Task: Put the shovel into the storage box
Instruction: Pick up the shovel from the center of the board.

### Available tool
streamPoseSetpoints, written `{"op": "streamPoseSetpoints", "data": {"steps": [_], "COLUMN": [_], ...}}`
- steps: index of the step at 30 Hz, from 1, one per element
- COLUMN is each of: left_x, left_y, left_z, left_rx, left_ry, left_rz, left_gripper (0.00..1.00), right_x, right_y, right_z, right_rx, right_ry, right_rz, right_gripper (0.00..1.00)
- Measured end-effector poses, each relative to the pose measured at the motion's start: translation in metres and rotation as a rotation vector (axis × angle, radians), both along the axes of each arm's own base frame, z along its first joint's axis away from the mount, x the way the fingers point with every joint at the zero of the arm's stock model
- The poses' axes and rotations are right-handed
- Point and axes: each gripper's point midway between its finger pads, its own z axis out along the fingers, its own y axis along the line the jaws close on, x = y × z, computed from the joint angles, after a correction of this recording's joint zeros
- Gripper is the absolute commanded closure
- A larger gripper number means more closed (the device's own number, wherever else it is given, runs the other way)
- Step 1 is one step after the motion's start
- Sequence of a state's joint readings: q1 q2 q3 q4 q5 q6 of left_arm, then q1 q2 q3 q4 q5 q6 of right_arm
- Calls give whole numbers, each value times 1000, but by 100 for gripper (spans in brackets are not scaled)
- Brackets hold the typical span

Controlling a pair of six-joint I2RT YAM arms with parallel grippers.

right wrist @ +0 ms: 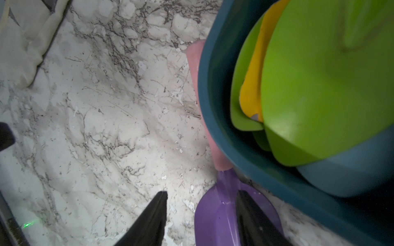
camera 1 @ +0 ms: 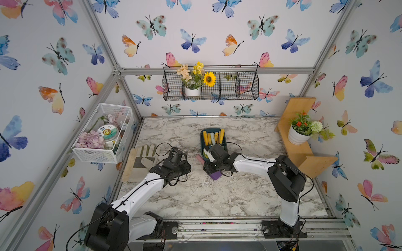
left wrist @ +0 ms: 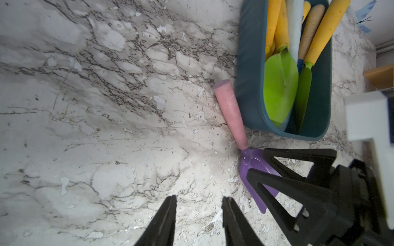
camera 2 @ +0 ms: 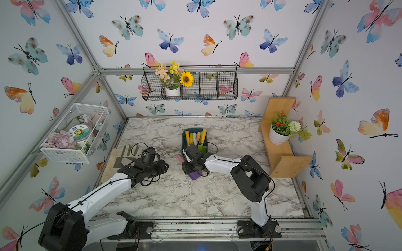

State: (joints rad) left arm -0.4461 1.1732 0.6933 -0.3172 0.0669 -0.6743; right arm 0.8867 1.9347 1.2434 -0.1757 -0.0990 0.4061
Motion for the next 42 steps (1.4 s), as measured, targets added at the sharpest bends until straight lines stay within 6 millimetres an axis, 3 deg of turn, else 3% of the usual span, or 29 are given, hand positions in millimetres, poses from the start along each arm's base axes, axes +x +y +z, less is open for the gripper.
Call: {"op": "streamPoseSetpoints", "data": {"steps": [16,32,38,42], "left_x": [0,0,-1,0], "left_y": [1,0,0,-1], "left_z": [-3,-3,-4,-5], "left_rx": [1,0,-2,-5], "left_ry": [3,4,10,10], "left_rz": [2,0,-3,-5], "left_gripper": [58,58,58,58], "right_x": [9,-4,-10,-13], "right_y": [6,21,20,16], "right_z": [-27,-29,-30,-30], "right_rx": [-73,-83,-89,-109], "right_ry": [-80,-107,-109,-104], "right_rz": [-6,45,56,56], "right_gripper": [47,63,64,59]}}
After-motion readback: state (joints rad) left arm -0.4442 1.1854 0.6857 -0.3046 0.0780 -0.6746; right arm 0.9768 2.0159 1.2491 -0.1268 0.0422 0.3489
